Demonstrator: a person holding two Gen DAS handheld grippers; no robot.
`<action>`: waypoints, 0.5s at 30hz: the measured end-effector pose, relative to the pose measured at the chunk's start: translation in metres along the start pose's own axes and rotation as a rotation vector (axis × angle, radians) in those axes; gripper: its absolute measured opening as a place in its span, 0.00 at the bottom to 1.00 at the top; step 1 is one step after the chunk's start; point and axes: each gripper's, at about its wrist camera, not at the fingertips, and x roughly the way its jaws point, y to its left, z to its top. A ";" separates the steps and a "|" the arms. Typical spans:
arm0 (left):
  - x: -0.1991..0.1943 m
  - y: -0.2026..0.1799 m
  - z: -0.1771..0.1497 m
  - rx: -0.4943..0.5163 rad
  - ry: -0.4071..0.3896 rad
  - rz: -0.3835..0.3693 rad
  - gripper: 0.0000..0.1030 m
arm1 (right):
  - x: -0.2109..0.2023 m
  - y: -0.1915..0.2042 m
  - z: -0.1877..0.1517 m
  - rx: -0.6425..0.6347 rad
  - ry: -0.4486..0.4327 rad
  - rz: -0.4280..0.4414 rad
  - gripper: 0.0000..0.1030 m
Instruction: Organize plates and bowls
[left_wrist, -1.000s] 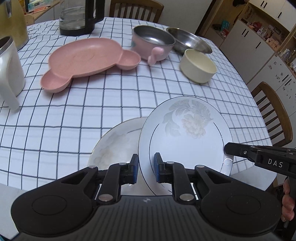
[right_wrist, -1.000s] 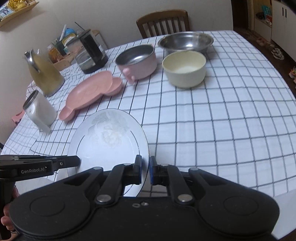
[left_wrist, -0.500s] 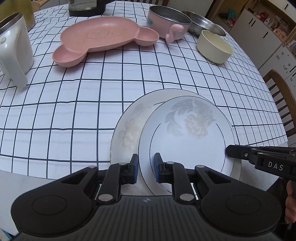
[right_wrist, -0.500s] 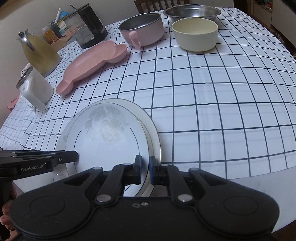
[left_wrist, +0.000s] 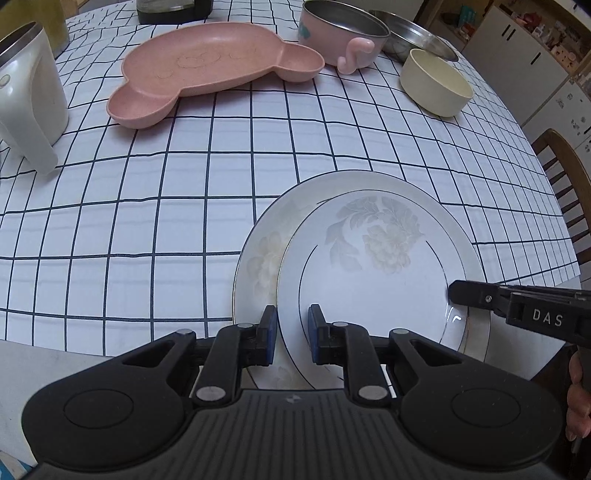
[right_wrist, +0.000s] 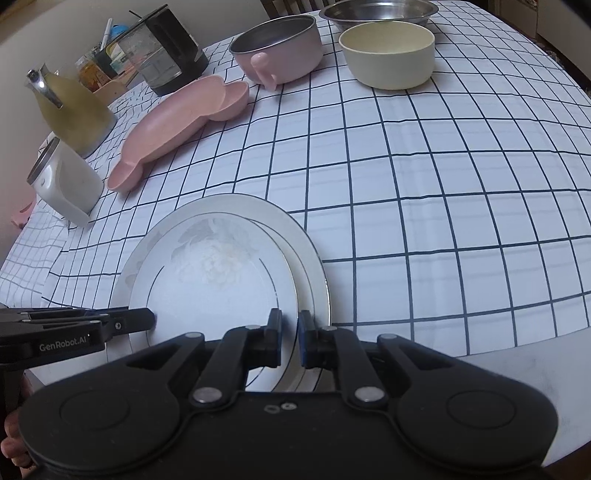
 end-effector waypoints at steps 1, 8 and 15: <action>0.000 0.000 0.000 0.003 0.005 0.000 0.16 | 0.000 -0.001 0.000 0.009 0.001 0.002 0.09; -0.002 0.004 0.000 0.003 0.043 -0.024 0.16 | 0.002 -0.003 0.003 0.043 0.003 0.002 0.09; -0.008 0.007 -0.002 0.021 0.039 -0.039 0.16 | 0.003 -0.003 0.002 0.049 0.005 0.003 0.08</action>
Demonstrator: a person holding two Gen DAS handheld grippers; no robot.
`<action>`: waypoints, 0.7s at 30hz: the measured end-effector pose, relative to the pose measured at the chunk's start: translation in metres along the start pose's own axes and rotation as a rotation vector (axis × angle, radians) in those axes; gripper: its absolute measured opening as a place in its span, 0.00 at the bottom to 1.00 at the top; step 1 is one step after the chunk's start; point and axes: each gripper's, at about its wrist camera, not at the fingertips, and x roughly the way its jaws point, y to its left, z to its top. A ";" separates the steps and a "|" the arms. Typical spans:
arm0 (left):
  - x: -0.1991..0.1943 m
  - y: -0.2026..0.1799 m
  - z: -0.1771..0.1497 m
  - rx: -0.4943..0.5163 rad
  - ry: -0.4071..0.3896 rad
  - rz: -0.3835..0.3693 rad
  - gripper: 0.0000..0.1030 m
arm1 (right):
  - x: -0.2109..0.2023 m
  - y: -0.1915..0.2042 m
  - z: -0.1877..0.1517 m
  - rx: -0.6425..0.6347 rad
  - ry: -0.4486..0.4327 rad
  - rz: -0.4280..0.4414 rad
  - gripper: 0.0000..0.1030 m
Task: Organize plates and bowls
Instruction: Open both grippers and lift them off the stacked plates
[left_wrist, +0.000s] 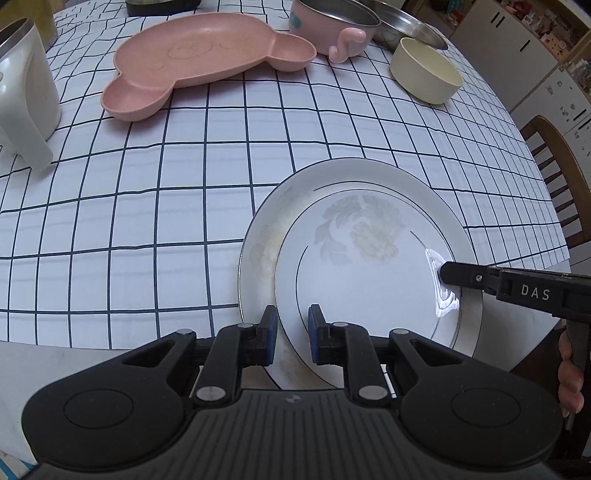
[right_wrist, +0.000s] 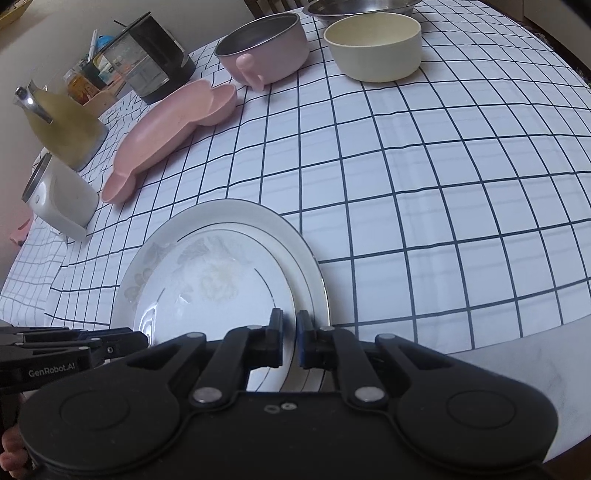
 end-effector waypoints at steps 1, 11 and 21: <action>-0.002 0.001 -0.001 0.002 -0.008 0.001 0.16 | 0.000 0.002 0.000 -0.008 0.003 -0.004 0.08; -0.038 -0.004 -0.002 0.030 -0.143 -0.009 0.16 | -0.028 0.027 0.000 -0.144 -0.061 -0.027 0.20; -0.074 -0.016 0.005 0.081 -0.290 0.002 0.16 | -0.068 0.059 0.014 -0.240 -0.201 -0.018 0.31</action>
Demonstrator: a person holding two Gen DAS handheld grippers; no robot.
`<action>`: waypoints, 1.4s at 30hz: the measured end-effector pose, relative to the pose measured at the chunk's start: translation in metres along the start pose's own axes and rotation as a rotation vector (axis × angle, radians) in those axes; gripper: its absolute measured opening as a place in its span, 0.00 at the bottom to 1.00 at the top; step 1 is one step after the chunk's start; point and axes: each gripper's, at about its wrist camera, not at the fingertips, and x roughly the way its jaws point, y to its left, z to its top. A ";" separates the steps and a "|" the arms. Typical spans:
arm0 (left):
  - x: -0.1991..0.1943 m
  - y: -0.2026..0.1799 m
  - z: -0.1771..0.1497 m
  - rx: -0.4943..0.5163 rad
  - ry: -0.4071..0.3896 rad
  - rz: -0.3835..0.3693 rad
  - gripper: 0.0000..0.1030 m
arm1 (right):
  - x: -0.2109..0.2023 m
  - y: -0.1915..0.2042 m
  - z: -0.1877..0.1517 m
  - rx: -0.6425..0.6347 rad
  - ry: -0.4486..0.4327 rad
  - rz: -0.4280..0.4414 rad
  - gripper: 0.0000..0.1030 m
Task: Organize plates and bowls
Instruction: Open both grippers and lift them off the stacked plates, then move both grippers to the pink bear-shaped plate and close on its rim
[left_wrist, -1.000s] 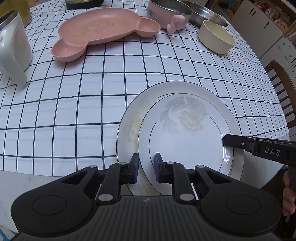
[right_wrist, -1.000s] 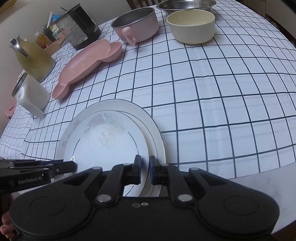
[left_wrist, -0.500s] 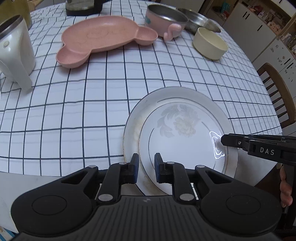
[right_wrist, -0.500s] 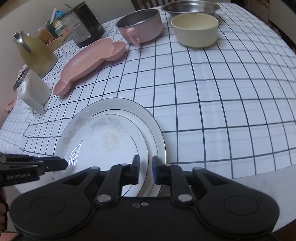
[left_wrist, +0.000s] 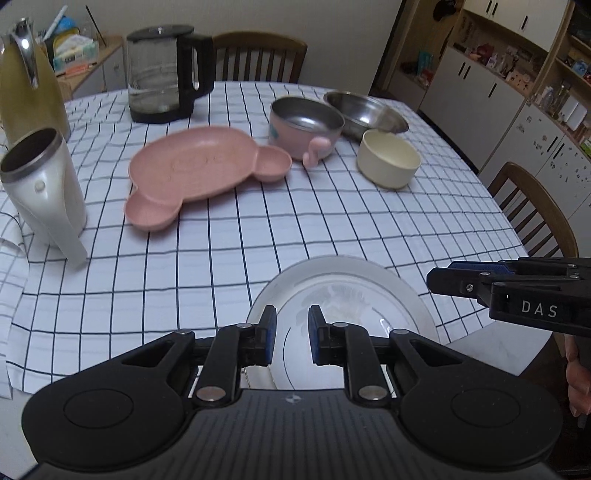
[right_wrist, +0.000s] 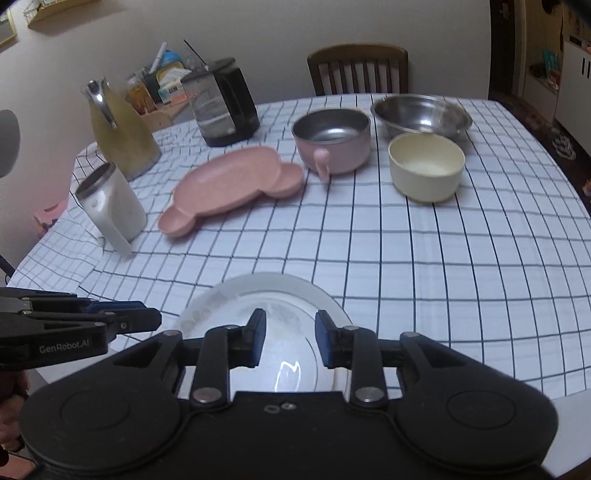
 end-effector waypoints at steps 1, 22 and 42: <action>-0.003 0.000 0.001 0.001 -0.012 -0.002 0.17 | -0.002 0.002 0.002 -0.005 -0.010 0.001 0.31; -0.034 0.015 0.031 -0.027 -0.208 0.075 0.75 | -0.025 0.023 0.043 -0.062 -0.165 0.031 0.74; 0.060 0.073 0.113 -0.100 -0.259 0.259 0.77 | 0.082 0.006 0.103 -0.031 -0.143 -0.007 1.00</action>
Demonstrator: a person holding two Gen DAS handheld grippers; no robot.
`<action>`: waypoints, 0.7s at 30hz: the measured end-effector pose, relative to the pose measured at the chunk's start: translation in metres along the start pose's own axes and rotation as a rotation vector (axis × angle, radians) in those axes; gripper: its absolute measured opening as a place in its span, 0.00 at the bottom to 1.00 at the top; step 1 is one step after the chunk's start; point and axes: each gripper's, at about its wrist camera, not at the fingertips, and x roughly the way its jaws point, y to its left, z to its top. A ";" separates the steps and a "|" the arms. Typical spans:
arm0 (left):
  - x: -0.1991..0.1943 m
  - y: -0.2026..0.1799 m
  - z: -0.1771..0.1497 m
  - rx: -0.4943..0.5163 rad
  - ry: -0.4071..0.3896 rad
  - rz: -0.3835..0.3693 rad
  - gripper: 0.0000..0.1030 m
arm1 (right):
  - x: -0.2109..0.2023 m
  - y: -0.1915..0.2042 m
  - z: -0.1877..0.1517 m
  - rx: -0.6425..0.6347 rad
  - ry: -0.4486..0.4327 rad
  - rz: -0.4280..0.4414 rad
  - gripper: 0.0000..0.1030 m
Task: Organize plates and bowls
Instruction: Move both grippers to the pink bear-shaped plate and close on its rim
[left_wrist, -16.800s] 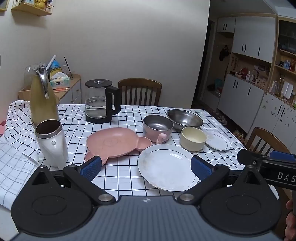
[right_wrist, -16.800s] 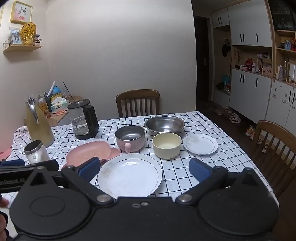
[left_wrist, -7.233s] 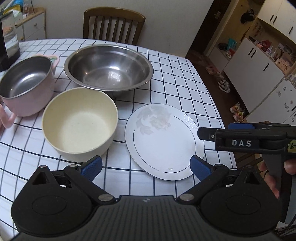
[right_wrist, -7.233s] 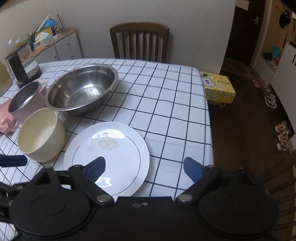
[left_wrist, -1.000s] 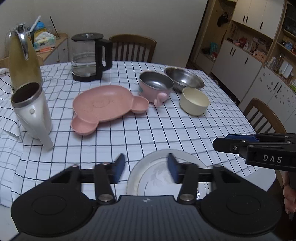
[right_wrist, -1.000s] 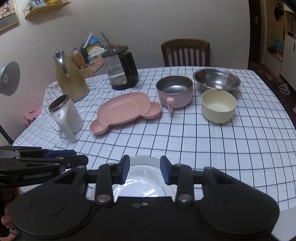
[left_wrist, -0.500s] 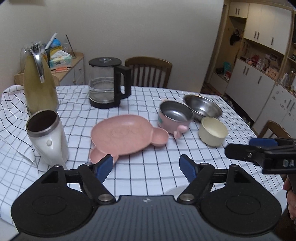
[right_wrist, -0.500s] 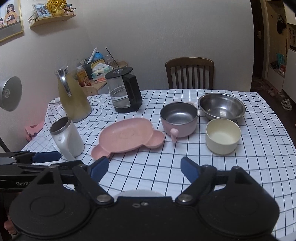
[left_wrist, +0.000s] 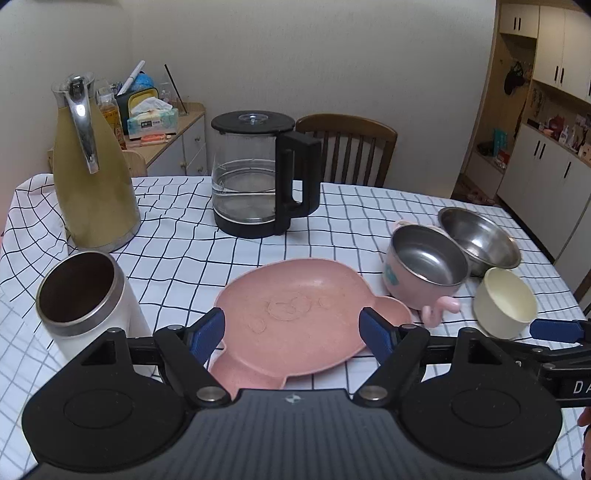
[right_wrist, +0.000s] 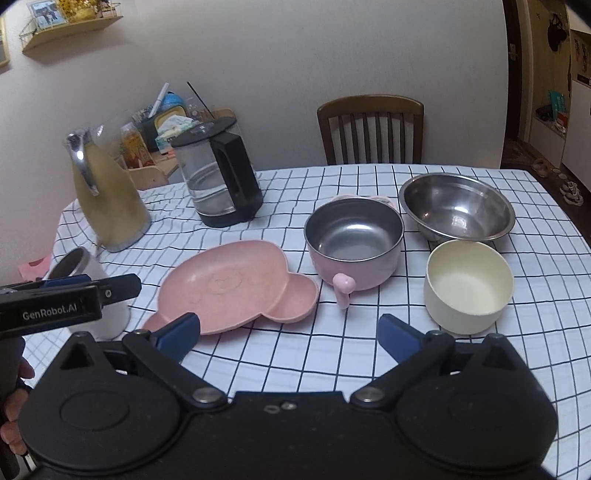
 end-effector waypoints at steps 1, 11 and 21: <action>0.007 0.000 0.001 0.004 0.003 0.007 0.77 | 0.008 -0.001 0.001 0.002 0.007 -0.005 1.00; 0.078 0.025 0.010 -0.047 0.119 0.091 0.77 | 0.075 -0.012 0.008 0.089 0.094 -0.042 0.98; 0.124 0.038 0.007 -0.082 0.184 0.157 0.77 | 0.124 -0.026 0.005 0.198 0.179 -0.080 0.79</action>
